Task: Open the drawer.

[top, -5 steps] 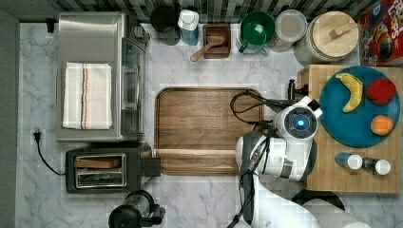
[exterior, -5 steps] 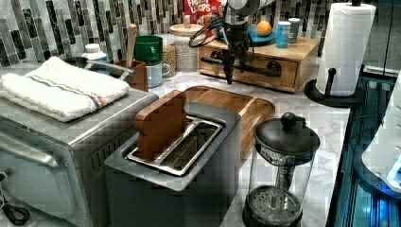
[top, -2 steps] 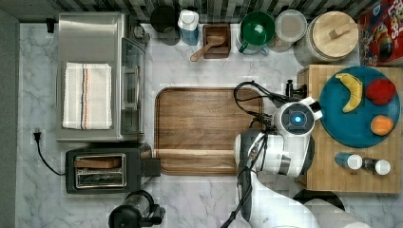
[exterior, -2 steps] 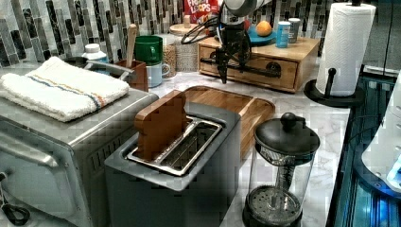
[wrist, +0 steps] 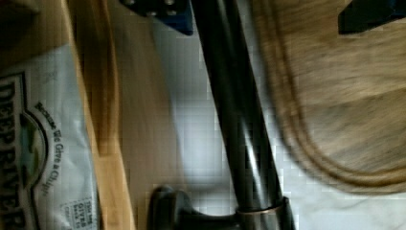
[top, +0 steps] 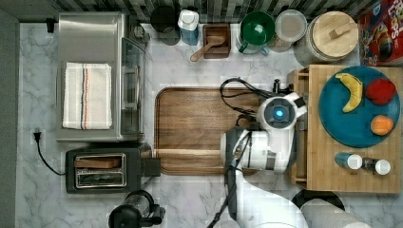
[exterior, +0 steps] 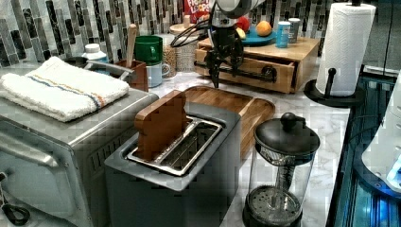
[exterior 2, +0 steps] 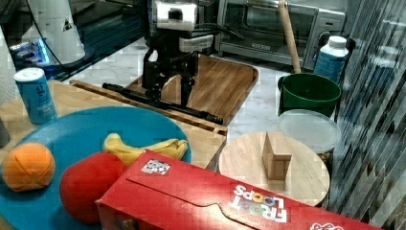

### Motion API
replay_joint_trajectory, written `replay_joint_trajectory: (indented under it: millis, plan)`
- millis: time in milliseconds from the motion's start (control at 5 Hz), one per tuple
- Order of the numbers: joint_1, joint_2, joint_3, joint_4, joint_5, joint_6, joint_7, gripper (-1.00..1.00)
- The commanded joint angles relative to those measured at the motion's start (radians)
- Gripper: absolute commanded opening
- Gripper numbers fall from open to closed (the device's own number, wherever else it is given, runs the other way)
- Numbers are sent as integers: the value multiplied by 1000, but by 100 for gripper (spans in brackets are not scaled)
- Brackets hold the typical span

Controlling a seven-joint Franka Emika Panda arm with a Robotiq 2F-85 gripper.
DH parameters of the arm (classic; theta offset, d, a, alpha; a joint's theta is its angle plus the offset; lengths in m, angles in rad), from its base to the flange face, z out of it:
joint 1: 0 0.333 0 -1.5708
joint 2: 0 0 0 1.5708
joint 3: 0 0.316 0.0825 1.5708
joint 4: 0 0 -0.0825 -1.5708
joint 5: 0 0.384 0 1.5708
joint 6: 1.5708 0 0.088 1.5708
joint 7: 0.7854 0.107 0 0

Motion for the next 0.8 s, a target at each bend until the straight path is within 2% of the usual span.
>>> replay_joint_trajectory:
  millis: [200,400,800]
  plan:
    - [213,-32,186,47,4,-34,146,100]
    - [226,-38,189,55,-12,-51,160,100]
    - [224,-28,194,111,33,-97,193,100]
